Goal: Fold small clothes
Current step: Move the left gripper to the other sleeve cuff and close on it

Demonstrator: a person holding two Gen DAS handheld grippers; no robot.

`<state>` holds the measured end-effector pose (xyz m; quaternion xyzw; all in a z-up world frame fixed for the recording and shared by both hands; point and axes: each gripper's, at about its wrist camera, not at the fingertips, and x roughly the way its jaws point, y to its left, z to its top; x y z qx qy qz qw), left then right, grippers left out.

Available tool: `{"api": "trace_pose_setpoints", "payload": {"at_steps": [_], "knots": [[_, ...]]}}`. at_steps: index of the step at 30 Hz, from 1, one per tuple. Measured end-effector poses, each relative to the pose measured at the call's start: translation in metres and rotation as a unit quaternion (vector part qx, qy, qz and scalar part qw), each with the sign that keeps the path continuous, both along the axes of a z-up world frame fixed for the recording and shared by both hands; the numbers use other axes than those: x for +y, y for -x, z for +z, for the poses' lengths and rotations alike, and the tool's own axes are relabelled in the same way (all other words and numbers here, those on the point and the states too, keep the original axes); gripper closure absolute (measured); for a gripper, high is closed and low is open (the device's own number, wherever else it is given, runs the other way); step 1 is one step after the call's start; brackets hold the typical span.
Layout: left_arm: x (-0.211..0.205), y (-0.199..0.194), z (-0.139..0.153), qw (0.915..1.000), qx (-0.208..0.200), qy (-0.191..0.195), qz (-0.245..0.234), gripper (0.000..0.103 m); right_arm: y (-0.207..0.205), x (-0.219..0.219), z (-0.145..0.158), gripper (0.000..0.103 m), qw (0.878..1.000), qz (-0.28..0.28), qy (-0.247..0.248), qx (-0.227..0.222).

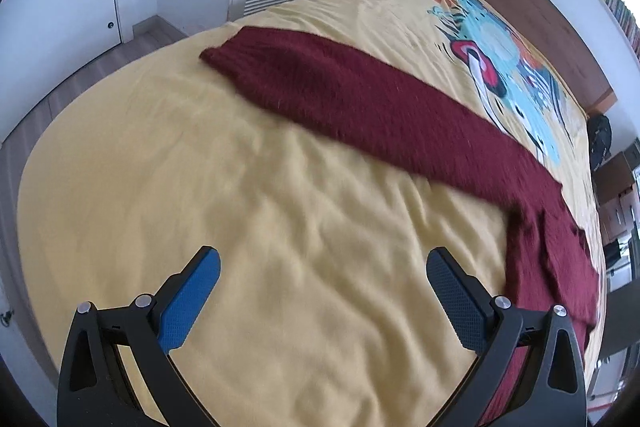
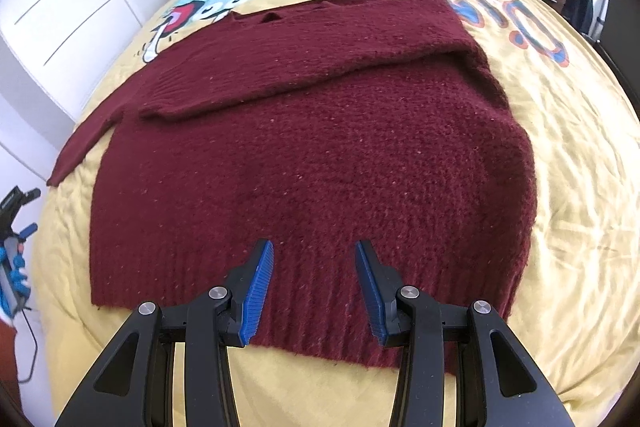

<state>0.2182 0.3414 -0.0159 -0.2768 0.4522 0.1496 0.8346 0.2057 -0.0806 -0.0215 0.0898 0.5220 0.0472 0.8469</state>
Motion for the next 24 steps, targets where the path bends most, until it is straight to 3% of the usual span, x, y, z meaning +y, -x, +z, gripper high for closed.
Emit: {"api": "trace_pose_setpoints", "payload": {"at_steps": [6, 11, 15, 24], "knots": [[0.034, -0.034, -0.012, 0.9997, -0.001, 0.019, 0.018, 0.002, -0.007, -0.002, -0.007, 0.058, 1.0, -0.002, 0.005, 0.007], [0.06, -0.052, -0.028, 0.9972, -0.001, 0.062, 0.041, 0.002, -0.012, -0.001, -0.011, 0.058, 1.0, -0.001, 0.006, 0.009], [0.083, -0.057, -0.041, 0.9918, -0.014, 0.11, 0.063, 0.003, -0.016, 0.001, -0.012, 0.058, 1.0, 0.002, 0.012, 0.01], [0.116, -0.062, -0.052, 0.9779, -0.058, 0.179, 0.091, 0.018, -0.023, 0.0, -0.016, 0.058, 1.0, 0.003, 0.018, 0.014]]}}
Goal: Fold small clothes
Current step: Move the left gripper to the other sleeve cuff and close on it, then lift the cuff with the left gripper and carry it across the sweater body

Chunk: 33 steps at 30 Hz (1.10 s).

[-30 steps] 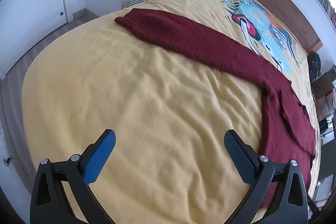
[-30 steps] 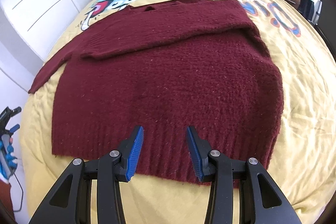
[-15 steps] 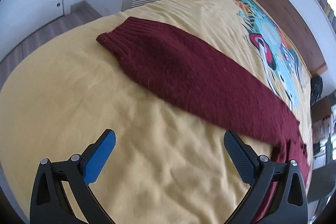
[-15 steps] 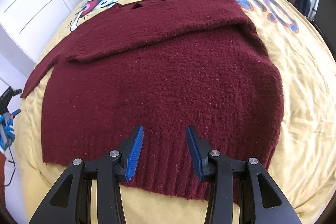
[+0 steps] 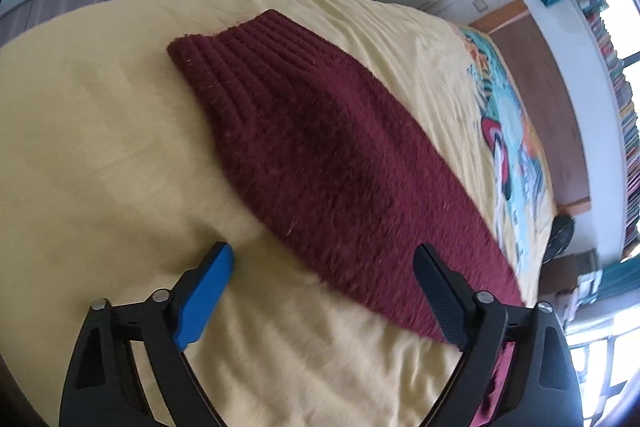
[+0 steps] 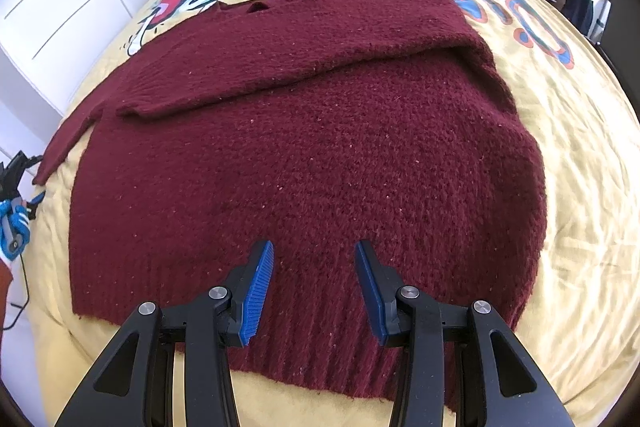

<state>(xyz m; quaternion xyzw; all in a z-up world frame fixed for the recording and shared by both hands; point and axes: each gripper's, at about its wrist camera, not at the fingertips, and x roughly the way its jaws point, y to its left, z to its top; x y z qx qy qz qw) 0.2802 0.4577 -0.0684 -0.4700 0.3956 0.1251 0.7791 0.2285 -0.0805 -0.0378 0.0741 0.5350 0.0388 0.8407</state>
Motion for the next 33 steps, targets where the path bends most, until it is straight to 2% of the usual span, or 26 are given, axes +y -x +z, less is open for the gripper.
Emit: {"api": "trace_pose_setpoints", "payload": {"at_steps": [7, 11, 14, 16, 22, 25, 33], "knots": [[0.013, -0.012, -0.004, 0.9973, -0.048, 0.05, 0.02, 0.036, -0.003, 0.0, -0.003, 0.058, 1.0, 0.002, 0.0, 0.002], [0.019, -0.007, -0.008, 0.9939, -0.071, 0.075, 0.038, 0.04, -0.004, 0.0, -0.003, 0.058, 1.0, 0.005, 0.001, 0.001], [0.023, -0.006, -0.009, 0.9928, -0.075, 0.084, 0.041, 0.053, -0.004, -0.002, -0.002, 0.058, 1.0, 0.005, 0.0, -0.001], [0.025, -0.008, -0.006, 0.9934, -0.072, 0.082, 0.039, 0.067, -0.004, -0.003, -0.001, 0.058, 1.0, 0.005, 0.0, -0.003], [0.021, -0.021, -0.001, 0.9948, -0.054, 0.075, 0.043, 0.087, 0.001, -0.011, 0.002, 0.058, 1.0, 0.003, 0.0, -0.008], [0.013, -0.03, 0.008, 0.9961, -0.049, 0.064, 0.036, 0.091, 0.003, -0.016, 0.002, 0.058, 1.0, 0.003, -0.001, -0.01], [-0.01, -0.045, 0.036, 0.9974, -0.058, 0.037, 0.021, 0.094, 0.011, -0.029, 0.002, 0.058, 1.0, -0.001, -0.01, -0.019]]}}
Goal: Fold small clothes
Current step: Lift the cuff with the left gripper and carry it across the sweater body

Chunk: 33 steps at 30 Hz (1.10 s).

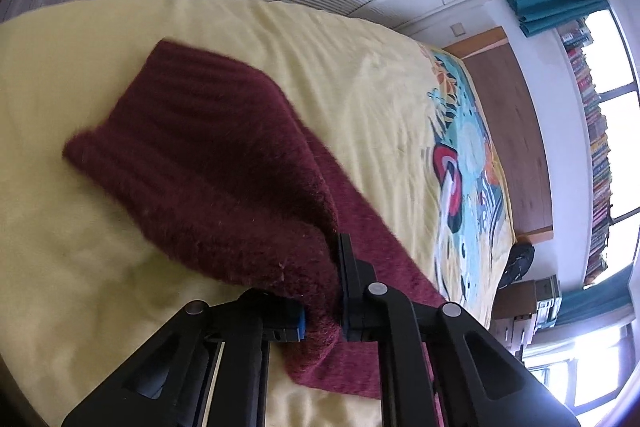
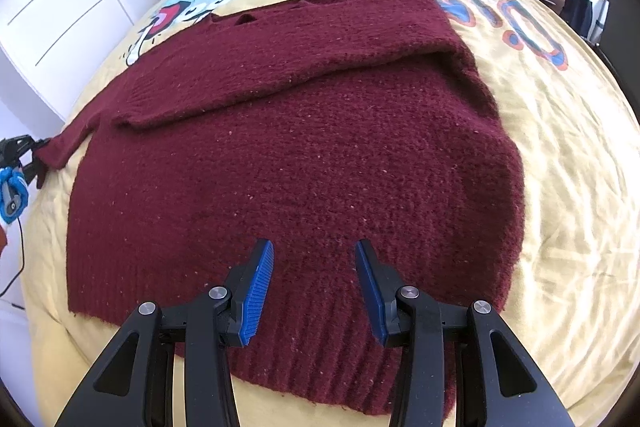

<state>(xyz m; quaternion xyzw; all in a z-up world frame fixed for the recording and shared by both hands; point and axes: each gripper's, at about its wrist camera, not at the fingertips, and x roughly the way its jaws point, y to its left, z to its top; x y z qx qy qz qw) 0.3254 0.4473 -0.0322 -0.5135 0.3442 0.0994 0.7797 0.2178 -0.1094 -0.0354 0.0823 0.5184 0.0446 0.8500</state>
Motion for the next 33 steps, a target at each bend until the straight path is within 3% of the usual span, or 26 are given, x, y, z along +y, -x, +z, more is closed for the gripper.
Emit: {"api": "trace_pose_setpoints", "payload": {"at_steps": [11, 17, 26, 33], "knots": [[-0.062, -0.04, 0.045, 0.998, -0.042, -0.004, -0.046, 0.097, 0.015, -0.025, 0.006, 0.058, 1.0, -0.014, -0.01, -0.018], [-0.108, -0.062, 0.071, 0.9937, -0.074, 0.015, -0.083, 0.097, 0.025, -0.039, 0.009, 0.058, 0.999, -0.022, -0.016, -0.026], [-0.2, -0.097, 0.107, 0.9828, -0.101, 0.022, -0.154, 0.097, 0.042, -0.062, 0.011, 0.058, 0.998, -0.04, -0.036, -0.04], [-0.284, -0.114, 0.123, 0.9691, -0.107, 0.019, -0.222, 0.097, 0.056, -0.087, 0.013, 0.058, 0.996, -0.06, -0.046, -0.051]]}}
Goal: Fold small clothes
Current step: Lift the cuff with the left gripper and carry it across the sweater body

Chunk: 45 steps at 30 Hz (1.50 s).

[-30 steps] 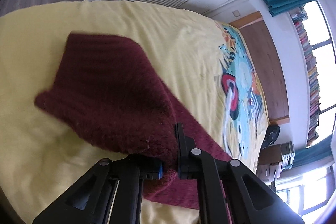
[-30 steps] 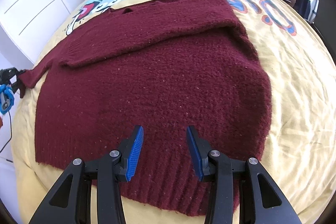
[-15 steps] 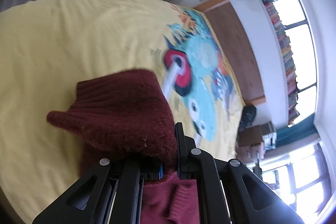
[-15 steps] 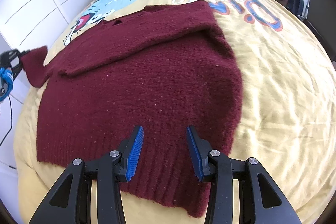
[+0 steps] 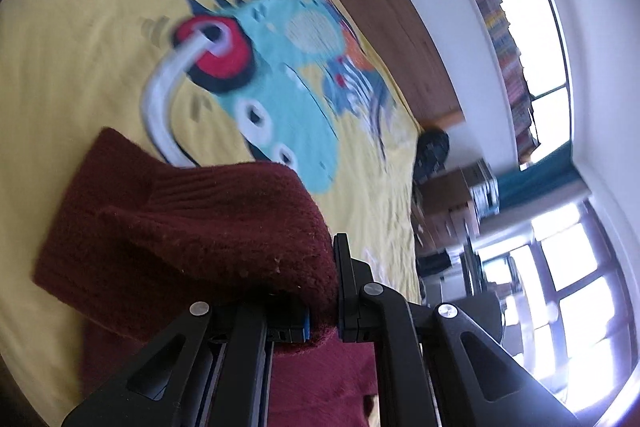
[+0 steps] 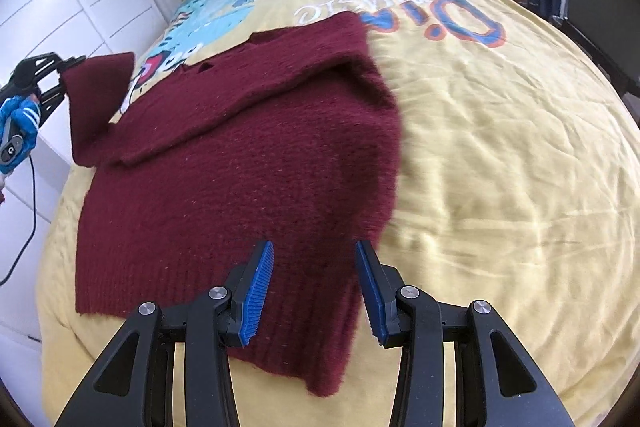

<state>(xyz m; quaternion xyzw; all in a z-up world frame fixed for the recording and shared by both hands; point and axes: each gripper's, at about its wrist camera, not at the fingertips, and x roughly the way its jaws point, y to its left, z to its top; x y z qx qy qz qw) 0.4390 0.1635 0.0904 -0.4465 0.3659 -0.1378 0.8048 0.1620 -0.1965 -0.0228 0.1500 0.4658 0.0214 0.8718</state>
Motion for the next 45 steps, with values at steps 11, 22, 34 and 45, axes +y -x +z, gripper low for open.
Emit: {"api": "trace_pose_setpoints", "payload": {"at_steps": [11, 22, 34, 45], "knots": [[-0.133, 0.002, -0.018, 0.9946, 0.021, -0.032, -0.097, 0.097, 0.018, -0.028, -0.007, 0.058, 1.0, -0.025, -0.013, -0.002], [-0.206, 0.042, -0.087, 0.9695, 0.098, -0.141, -0.175, 0.096, 0.02, -0.042, -0.017, 0.058, 0.999, -0.033, -0.024, 0.002], [-0.163, 0.067, -0.09, 0.9775, 0.108, -0.118, -0.137, 0.06, 0.016, -0.046, -0.023, 0.058, 0.999, -0.033, -0.028, 0.002], [-0.167, 0.053, -0.078, 0.9808, 0.093, -0.114, -0.129, 0.094, 0.017, -0.054, -0.024, 0.058, 0.999, -0.039, -0.028, 0.002]]}}
